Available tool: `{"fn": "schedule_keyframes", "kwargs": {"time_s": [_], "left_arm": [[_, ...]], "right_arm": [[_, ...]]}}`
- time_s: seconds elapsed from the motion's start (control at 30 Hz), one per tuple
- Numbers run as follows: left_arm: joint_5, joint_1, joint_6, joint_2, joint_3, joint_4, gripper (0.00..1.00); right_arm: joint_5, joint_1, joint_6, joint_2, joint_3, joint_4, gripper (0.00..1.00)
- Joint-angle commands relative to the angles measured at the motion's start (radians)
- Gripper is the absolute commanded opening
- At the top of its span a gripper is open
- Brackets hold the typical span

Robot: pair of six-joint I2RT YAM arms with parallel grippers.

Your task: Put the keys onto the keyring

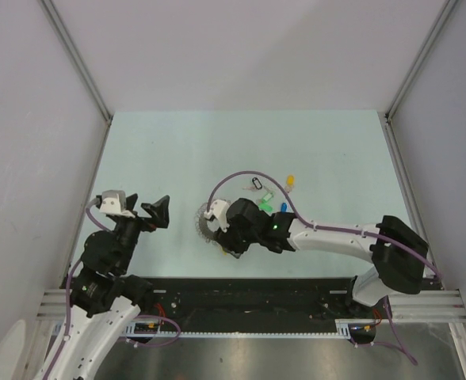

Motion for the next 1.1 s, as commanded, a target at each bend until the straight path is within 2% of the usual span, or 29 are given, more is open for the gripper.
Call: {"fn": "schedule_keyframes", "kwargs": {"time_s": [0.0, 0.17, 0.33, 0.7, 1.07], "left_arm": [[0.064, 0.028, -0.020, 0.027, 0.007, 0.038, 1.00], [0.122, 0.062, -0.024, 0.047, 0.009, 0.044, 1.00], [0.154, 0.082, -0.027, 0.055, 0.007, 0.052, 1.00], [0.166, 0.085, -0.025, 0.050, 0.006, 0.053, 1.00], [0.172, 0.085, -0.027, 0.047, 0.004, 0.058, 1.00]], "right_arm": [[0.127, -0.053, 0.217, -0.087, -0.024, -0.095, 0.53], [0.047, -0.177, 0.423, -0.130, -0.099, -0.018, 0.49], [0.017, -0.218, 0.564, -0.115, -0.179, 0.106, 0.47], [-0.015, -0.242, 0.676, 0.052, -0.180, 0.290, 0.39], [-0.055, -0.263, 0.687, 0.127, -0.179, 0.367, 0.32]]}}
